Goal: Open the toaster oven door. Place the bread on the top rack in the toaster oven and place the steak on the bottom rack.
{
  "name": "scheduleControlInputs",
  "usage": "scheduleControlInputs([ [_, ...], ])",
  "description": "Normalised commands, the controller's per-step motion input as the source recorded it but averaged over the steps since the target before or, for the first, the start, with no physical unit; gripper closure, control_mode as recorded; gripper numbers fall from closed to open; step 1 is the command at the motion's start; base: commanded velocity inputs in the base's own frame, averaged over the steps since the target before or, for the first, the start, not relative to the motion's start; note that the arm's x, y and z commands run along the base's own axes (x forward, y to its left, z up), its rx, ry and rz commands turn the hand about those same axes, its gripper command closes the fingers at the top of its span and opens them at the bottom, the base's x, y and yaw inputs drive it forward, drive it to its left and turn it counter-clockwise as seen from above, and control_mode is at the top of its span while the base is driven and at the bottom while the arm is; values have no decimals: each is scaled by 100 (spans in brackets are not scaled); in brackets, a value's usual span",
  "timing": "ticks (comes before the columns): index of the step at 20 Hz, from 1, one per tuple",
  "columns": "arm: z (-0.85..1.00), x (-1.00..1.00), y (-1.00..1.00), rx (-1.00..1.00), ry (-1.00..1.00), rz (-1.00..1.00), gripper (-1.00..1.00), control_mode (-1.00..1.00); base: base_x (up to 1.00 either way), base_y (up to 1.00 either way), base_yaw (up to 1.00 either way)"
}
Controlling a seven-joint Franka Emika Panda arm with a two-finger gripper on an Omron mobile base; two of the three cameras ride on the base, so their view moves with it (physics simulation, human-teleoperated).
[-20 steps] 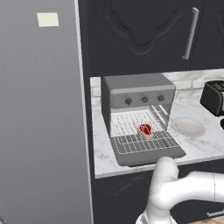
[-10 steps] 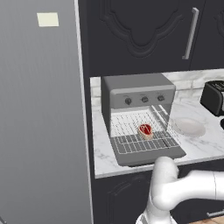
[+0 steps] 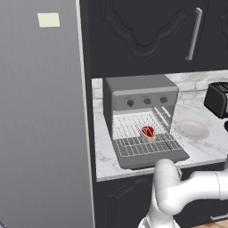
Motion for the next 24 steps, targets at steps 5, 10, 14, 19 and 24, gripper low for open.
scheduleControlInputs([
  [5,-10,4,-3,0,0,0,-100,-100,0,0,0],
  [10,-45,0,0,0,0,0,-100,-100,0,0,0],
  [14,-60,15,0,0,0,0,-100,-100,0,0,0],
  [19,-58,16,3,0,0,0,-100,-100,0,0,0],
  [24,-65,2,7,0,2,0,100,-100,0,0,0],
])
